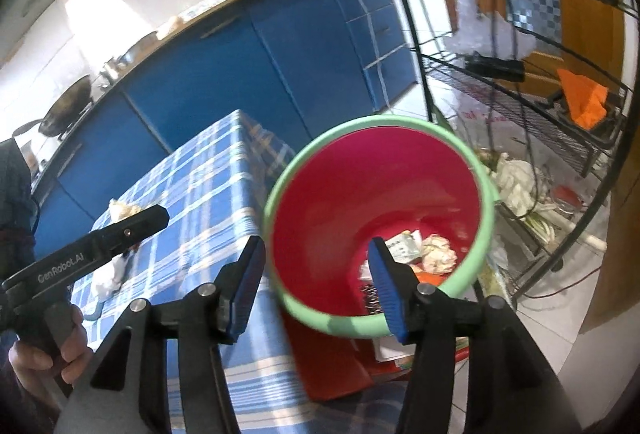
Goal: Collect trash
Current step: 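Move both tools back over the table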
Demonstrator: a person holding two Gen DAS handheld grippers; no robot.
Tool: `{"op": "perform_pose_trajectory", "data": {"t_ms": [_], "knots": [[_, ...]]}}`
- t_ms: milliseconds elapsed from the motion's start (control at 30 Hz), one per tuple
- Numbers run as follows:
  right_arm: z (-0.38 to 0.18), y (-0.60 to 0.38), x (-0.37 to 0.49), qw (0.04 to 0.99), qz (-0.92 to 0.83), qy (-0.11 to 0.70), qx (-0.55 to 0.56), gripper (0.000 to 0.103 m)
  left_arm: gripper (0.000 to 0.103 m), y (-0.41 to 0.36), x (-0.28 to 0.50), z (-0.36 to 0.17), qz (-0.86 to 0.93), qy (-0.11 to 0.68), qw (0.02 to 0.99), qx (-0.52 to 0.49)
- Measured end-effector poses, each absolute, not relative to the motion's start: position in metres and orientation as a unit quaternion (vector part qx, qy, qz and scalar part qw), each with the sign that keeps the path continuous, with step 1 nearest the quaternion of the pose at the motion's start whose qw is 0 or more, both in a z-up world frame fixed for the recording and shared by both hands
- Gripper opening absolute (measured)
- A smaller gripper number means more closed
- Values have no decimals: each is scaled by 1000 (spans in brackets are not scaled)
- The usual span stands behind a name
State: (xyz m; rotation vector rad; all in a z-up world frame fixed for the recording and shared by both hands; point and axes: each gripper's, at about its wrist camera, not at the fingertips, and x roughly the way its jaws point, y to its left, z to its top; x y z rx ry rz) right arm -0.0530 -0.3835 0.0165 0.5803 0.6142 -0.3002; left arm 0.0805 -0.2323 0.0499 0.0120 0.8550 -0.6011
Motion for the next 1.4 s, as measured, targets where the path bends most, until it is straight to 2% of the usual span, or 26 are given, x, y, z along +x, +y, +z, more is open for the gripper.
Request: {"op": "perform_pose_trajectory", "data": {"t_ms": [433,967,1033,1400], "knots": [[24,-320,-27,913,-96,312,247,65,53,-138,74,53,-195,407,892,-27],[18,-269,-8,914,-68,330,228,69,53,-37,63,39,-101,415,902,-69],[17,-264,-5,913,-66,333,226,74,53,-28,61,37,-90,414,903,-71],[9,-240,4,912,-47,350,211,74,53,13,62,18,-49,423,901,-85]]}}
